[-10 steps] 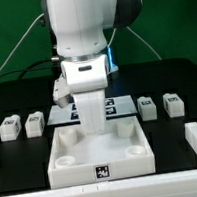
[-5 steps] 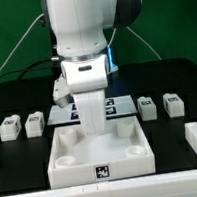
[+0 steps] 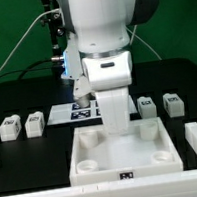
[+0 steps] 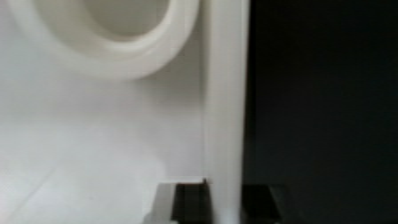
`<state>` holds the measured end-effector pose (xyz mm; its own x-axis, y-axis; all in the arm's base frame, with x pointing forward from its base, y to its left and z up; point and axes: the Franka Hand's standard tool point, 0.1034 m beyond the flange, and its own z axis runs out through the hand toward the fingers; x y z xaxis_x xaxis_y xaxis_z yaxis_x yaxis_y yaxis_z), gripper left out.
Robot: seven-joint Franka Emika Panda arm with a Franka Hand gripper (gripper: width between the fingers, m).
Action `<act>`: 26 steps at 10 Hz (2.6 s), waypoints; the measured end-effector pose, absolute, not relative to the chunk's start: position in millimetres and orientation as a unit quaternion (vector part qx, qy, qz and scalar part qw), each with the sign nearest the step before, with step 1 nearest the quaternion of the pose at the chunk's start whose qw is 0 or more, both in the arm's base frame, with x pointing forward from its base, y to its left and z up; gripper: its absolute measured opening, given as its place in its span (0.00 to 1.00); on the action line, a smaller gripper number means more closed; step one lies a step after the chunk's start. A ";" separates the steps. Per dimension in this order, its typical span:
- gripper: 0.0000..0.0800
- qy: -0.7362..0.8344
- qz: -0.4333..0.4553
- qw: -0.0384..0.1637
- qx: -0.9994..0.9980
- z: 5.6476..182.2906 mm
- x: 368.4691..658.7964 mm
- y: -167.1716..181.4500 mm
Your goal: Assemble one leg
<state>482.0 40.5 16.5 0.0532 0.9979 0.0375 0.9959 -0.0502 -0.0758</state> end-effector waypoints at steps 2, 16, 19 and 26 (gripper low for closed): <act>0.08 -0.692 0.005 0.041 -0.720 15.1 496.1 54.5; 0.76 -0.686 0.009 0.046 -0.726 13.3 495.3 66.7; 0.81 -0.686 0.009 0.046 -0.726 13.2 495.3 66.3; 0.81 -0.650 0.004 0.035 -0.759 32.5 501.0 68.2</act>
Offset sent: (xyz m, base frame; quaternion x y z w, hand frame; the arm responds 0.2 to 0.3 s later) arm 0.0316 0.0237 -0.0017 -0.0262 0.0140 -0.0493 0.9983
